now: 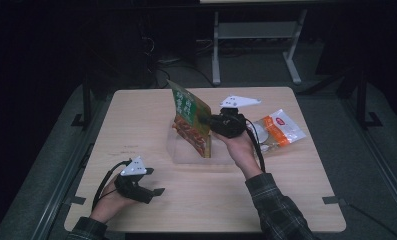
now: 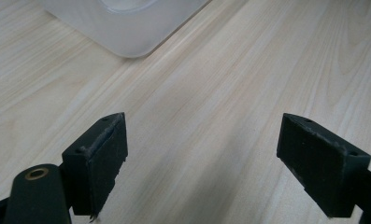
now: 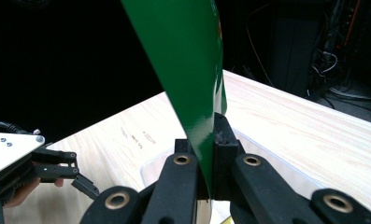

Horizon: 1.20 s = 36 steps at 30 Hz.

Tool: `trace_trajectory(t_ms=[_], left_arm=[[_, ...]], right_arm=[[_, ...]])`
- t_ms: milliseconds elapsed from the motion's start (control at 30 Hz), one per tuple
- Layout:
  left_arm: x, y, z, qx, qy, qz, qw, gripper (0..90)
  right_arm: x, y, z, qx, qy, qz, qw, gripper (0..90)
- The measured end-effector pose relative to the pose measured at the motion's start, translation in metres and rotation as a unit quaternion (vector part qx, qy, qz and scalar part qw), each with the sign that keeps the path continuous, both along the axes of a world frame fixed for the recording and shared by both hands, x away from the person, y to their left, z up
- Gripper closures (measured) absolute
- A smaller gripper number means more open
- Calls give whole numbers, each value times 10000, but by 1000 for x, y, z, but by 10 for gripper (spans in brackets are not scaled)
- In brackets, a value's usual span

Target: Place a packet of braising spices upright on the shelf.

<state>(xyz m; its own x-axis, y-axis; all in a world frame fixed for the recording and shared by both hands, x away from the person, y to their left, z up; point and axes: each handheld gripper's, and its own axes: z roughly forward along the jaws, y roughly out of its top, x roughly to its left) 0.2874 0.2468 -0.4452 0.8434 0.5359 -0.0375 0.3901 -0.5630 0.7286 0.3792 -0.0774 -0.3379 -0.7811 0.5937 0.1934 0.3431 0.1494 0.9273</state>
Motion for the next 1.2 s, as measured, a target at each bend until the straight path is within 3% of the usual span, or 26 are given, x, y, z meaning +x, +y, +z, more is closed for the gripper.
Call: trace_trajectory(t_ms=[233,533,867,1200], left_arm=[[0,-2,-1,4,22,-30,10000,158],[0,-2,-1,55,28,-75,10000,158],[-1,-4,-2,-53,64,-38,10000,158],[0,-4,-2,33,50,-111,9999,158]], right_arm=[[2,6,-4,-73,-64,15,10000,894],[5,12,-14,-201,2,99,9997,894],[7,15,-22,-232,124,165,9995,893],[8,18,-31,-414,186,226,9987,892]])
